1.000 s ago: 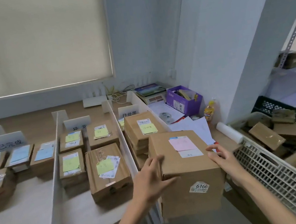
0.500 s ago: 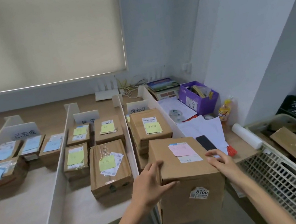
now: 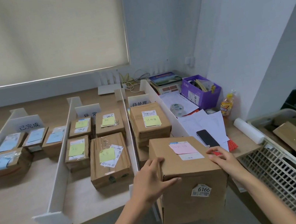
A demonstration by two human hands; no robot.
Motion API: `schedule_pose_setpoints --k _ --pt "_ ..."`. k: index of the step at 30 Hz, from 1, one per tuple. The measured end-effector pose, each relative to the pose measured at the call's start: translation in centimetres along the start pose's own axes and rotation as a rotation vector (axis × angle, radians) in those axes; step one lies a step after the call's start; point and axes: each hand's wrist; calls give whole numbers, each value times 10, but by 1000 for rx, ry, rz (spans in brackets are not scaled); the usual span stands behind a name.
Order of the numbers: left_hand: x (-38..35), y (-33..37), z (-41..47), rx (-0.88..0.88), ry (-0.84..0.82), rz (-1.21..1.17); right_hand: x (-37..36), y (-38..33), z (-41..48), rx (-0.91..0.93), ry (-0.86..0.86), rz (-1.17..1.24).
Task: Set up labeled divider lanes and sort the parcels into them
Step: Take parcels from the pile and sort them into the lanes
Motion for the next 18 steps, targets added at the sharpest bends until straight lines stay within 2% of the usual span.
schedule_pose_setpoints --k 10,14,18 --pt "-2 6 -10 -24 -23 -25 11 -1 -10 21 13 27" --pt "3 16 -9 -17 2 -168 27 -12 -15 45 29 74" --pt "6 30 2 126 6 -451 46 -30 -22 156 79 69"
Point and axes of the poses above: each hand's wrist, its own z-axis towards the middle knuckle, its own x-axis out of the back of the hand, y = z × x, and after that the axes turned 14 degrees about x, right-handed
